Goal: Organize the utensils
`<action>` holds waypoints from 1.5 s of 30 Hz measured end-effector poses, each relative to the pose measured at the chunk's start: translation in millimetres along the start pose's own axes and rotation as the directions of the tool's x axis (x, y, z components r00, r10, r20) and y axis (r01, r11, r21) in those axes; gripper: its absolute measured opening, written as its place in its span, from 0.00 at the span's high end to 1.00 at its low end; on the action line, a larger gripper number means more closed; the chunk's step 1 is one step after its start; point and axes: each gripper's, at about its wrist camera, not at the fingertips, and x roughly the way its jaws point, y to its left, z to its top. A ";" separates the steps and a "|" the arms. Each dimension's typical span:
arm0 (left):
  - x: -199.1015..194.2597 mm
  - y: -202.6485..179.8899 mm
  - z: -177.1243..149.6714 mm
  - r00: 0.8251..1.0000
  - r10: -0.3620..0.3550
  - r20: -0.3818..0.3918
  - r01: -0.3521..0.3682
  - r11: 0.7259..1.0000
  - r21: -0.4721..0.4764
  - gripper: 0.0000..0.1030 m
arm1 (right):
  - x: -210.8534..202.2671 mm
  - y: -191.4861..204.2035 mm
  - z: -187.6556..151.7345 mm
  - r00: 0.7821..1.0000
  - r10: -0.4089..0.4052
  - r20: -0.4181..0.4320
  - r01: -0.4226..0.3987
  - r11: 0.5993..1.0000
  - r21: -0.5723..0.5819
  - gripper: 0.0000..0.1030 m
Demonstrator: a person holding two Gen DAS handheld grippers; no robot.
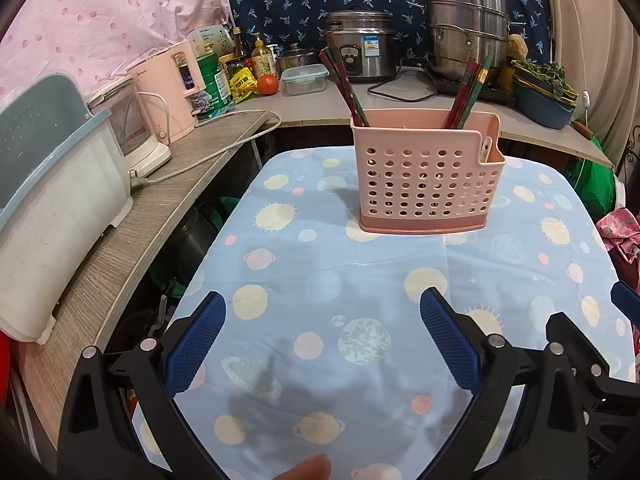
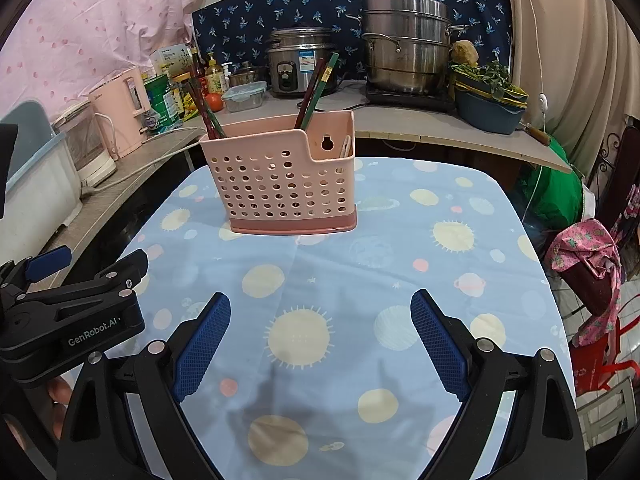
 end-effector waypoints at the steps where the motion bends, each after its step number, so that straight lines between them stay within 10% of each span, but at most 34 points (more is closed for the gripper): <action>1: -0.2 -0.7 -0.2 1.000 0.000 0.000 0.000 1.000 0.001 0.09 | 0.6 0.5 -0.6 1.000 -0.001 0.000 0.001 1.000 -0.001 0.15; 45: -2.3 -8.2 -1.9 1.000 0.016 0.005 -0.016 1.000 0.004 0.10 | 3.0 -5.1 -2.2 1.000 -0.012 0.000 0.012 1.000 0.000 0.15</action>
